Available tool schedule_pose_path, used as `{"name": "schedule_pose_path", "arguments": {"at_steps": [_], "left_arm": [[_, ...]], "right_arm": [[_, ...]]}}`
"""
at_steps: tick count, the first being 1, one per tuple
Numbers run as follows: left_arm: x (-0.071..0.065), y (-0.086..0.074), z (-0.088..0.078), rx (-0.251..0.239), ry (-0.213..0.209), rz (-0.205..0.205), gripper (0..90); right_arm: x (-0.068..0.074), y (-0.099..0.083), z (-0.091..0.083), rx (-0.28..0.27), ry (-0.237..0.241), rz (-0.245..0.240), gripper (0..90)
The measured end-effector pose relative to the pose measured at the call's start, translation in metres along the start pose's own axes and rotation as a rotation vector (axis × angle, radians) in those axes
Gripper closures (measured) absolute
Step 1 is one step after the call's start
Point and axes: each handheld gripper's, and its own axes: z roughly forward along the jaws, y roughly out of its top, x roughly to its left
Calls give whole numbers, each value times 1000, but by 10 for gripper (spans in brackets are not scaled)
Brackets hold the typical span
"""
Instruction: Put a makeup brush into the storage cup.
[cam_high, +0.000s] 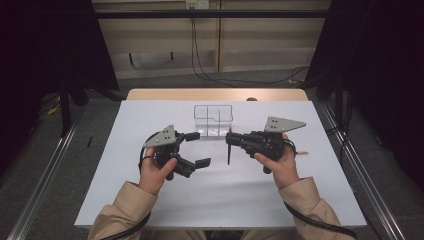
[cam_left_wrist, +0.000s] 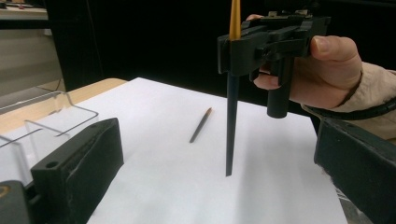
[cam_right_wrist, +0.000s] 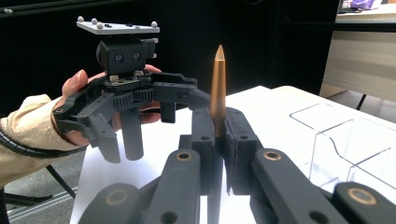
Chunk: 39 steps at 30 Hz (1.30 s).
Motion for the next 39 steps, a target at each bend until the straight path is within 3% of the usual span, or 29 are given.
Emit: {"name": "schedule_pose_path", "arguments": {"at_steps": [15,39], "left_arm": [[5,-8,-31,38,52,0,8],[11,-16,-79,39,146,1,8]], "right_arm": [[-1,-2,0,3,-4,-9,840],[-1,-1,-1,-7,-9,-18,840]]}}
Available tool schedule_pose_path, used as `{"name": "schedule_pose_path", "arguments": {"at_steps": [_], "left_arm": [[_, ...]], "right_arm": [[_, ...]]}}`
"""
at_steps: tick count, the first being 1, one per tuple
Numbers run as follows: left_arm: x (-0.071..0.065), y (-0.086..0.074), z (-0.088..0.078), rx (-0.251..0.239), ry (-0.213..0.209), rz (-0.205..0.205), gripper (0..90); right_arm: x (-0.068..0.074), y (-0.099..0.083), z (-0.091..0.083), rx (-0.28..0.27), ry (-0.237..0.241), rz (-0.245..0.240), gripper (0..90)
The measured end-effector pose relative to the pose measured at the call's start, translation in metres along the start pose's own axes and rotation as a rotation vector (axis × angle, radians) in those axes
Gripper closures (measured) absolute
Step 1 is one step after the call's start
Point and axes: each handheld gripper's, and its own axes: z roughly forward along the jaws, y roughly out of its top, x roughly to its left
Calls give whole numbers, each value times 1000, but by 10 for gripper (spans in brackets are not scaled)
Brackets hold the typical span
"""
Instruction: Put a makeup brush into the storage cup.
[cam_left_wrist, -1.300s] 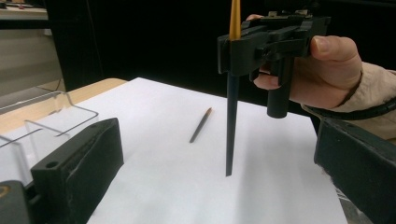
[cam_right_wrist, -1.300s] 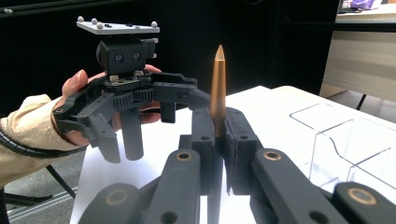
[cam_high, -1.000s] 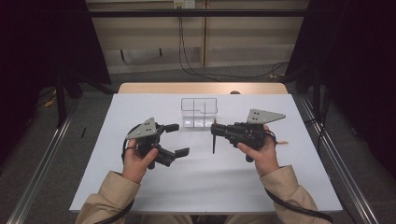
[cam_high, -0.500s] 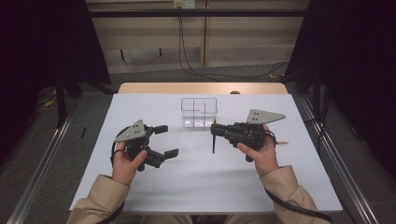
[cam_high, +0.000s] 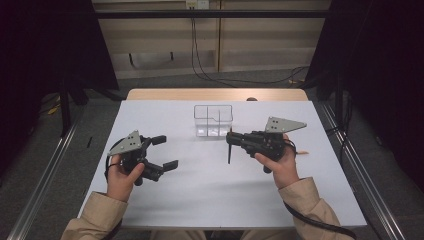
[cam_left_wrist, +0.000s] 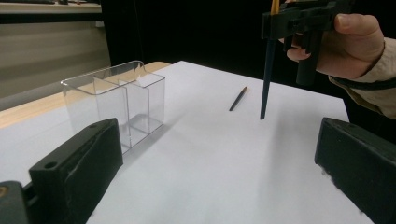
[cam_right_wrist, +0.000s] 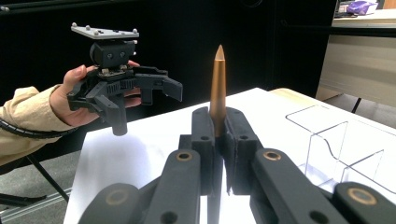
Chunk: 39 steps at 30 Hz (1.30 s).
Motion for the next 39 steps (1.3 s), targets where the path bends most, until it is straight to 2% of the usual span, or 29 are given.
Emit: {"name": "schedule_pose_path", "arguments": {"at_steps": [18,39], "left_arm": [[7,-11,-27,13,63,-18,8],[8,-20,-46,22,94,-30,8]], "right_arm": [[-1,0,0,2,-6,-4,840],[-5,1,3,10,-16,-11,840]]}}
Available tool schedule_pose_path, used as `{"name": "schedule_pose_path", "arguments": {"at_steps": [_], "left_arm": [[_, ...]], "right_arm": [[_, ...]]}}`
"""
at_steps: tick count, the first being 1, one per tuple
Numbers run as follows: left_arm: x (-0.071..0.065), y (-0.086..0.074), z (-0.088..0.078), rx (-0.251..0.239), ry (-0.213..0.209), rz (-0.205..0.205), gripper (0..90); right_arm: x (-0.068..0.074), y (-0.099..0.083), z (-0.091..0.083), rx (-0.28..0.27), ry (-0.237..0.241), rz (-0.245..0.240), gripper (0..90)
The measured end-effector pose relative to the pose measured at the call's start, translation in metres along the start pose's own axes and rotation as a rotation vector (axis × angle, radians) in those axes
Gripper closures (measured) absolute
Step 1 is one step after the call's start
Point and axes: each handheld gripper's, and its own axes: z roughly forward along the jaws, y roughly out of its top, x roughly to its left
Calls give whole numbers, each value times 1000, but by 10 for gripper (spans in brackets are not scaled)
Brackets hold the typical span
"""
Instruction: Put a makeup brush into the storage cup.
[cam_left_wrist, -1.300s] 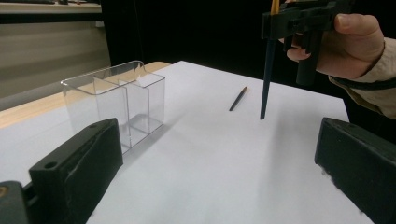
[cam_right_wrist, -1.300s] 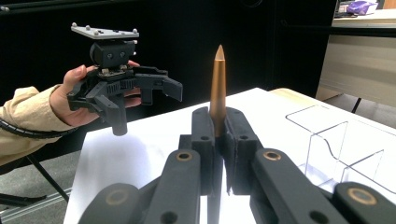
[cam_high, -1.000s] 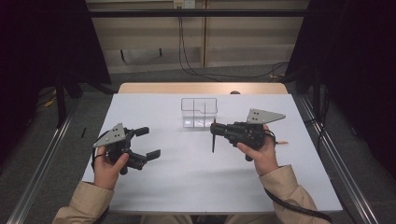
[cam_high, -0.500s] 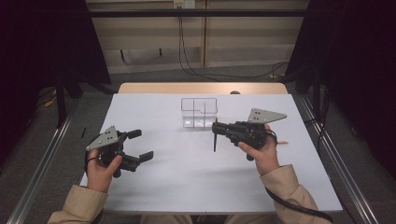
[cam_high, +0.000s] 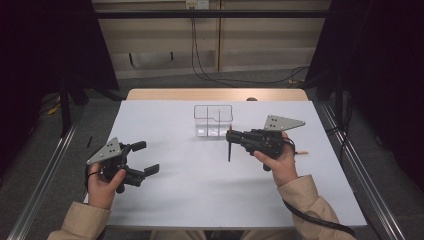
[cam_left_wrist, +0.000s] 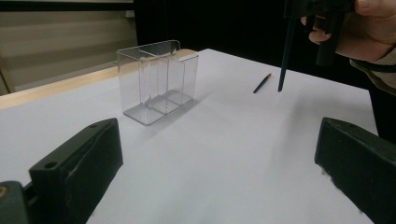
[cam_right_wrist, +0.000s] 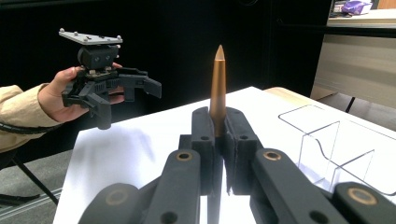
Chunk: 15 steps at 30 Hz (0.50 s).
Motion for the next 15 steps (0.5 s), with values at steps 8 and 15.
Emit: {"name": "schedule_pose_path", "arguments": {"at_steps": [8,15], "left_arm": [[1,-5,-8,4,15,-10,4],[1,-8,-9,16,23,-3,3]], "right_arm": [[-3,-1,2,-1,-5,6,840],[-6,0,4,-4,-14,5,840]]}}
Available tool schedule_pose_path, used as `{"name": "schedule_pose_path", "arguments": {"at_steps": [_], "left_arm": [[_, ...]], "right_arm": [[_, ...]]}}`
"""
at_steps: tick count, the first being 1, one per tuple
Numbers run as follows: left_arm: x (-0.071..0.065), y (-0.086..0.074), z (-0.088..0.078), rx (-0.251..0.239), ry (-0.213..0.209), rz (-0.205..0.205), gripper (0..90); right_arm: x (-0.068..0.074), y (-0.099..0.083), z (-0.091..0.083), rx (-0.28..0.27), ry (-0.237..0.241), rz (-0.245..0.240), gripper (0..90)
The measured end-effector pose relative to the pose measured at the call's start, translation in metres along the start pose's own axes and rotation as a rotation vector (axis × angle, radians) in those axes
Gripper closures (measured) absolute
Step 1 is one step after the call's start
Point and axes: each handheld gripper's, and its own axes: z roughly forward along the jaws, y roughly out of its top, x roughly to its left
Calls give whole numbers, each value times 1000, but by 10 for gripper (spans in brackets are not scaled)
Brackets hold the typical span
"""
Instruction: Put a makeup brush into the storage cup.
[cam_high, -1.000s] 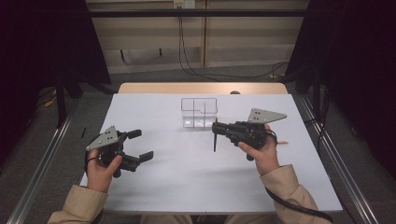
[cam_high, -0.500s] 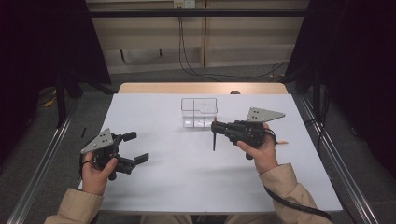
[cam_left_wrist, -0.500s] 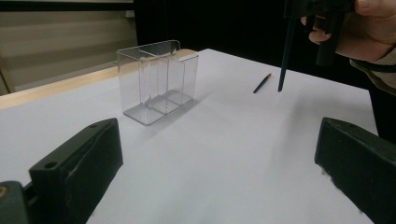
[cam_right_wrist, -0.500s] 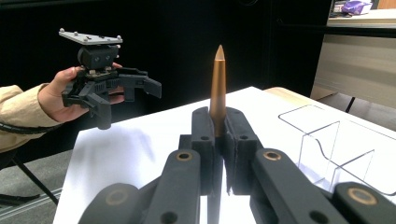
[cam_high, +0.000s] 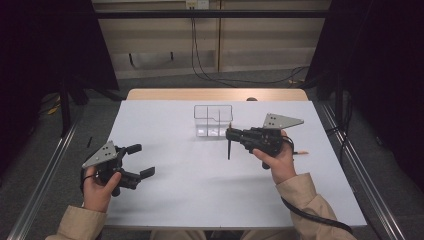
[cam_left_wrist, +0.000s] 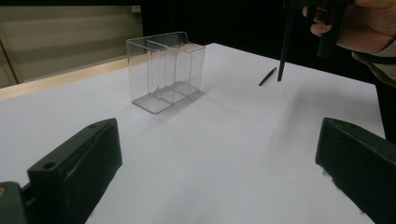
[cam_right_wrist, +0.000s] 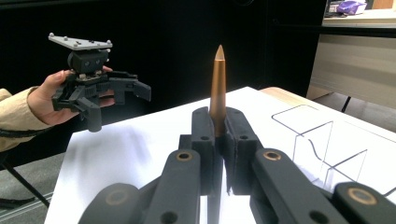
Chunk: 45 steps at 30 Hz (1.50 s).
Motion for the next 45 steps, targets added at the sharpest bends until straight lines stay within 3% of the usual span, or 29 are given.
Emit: {"name": "schedule_pose_path", "arguments": {"at_steps": [20,37,45], "left_arm": [[0,-2,-2,0,9,5,4],[-1,-1,-2,-6,-8,9,5],[0,-1,-3,-6,-8,13,5]], "right_arm": [[-23,21,12,-20,-64,-18,840],[-42,36,19,-64,-118,-14,840],[-49,39,26,-57,-143,-20,840]]}}
